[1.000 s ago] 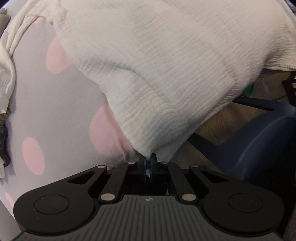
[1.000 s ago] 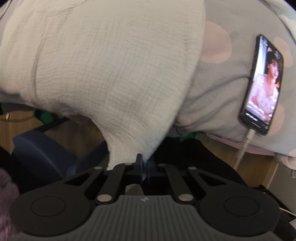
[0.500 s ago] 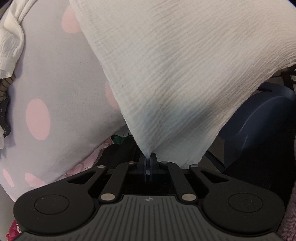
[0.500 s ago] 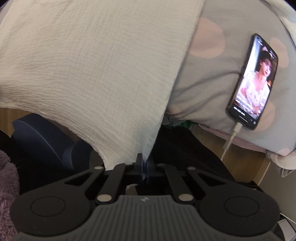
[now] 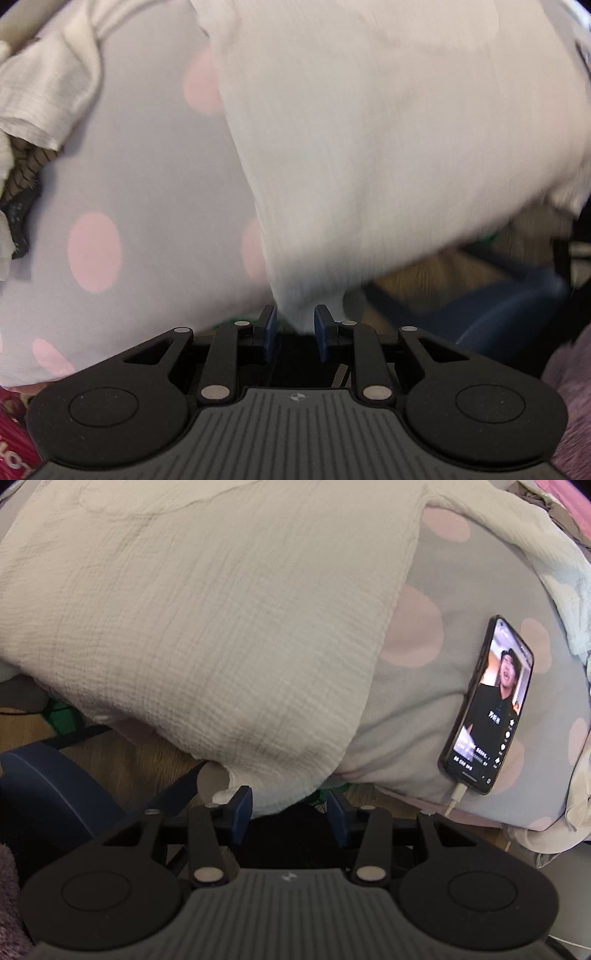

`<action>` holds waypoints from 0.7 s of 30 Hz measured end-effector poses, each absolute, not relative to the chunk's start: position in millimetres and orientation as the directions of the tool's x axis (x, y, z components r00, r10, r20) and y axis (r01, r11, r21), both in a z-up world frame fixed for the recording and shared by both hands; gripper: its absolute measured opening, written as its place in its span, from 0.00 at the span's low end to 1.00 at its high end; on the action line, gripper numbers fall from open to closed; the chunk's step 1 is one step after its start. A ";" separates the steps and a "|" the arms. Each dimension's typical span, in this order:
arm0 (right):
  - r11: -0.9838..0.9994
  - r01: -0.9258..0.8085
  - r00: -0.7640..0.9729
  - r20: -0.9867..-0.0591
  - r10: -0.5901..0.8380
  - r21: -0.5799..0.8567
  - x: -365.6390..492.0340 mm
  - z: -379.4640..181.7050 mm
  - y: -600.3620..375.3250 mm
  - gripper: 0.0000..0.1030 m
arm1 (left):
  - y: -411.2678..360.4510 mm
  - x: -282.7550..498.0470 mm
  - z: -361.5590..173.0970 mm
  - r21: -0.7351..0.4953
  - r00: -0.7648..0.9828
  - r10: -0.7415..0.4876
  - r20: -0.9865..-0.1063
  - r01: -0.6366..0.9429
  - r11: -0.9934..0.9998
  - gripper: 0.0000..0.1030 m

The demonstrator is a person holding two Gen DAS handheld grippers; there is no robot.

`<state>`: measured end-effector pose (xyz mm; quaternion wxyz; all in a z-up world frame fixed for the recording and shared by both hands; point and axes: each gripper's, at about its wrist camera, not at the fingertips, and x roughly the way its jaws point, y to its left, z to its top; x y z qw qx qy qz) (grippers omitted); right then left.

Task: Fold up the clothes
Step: 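Lay the shirt flat on the bed and open both grippers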

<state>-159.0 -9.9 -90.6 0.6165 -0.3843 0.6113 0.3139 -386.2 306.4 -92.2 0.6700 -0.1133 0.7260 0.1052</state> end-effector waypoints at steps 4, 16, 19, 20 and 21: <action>0.569 -0.819 0.077 -0.997 -0.028 -0.080 -136.8 -75.8 -6.5 0.47 | 329.8 -371.4 -79.7 0.002 0.016 0.008 -1.000 -0.357 0.934 0.19; 0.852 -0.519 0.304 -0.946 0.110 -0.067 3.1 12.4 -40.7 0.47 | 362.1 -283.4 -55.5 0.006 0.262 0.156 -0.952 -0.498 0.867 0.19; 0.897 -0.439 0.334 -0.936 0.115 -0.046 31.1 -2.9 -51.6 0.47 | 368.3 -268.2 -66.0 0.008 0.272 0.171 -0.947 -0.512 0.859 0.20; 0.908 -0.416 0.339 -0.934 0.117 -0.038 39.4 -8.2 -55.4 0.47 | 370.7 -263.5 -69.1 0.012 0.271 0.177 -0.946 -0.517 0.856 0.20; 0.919 -0.393 0.344 -0.932 0.118 -0.029 47.7 -13.5 -59.2 0.47 | 372.8 -259.0 -72.0 0.021 0.265 0.186 -0.946 -0.523 0.852 0.20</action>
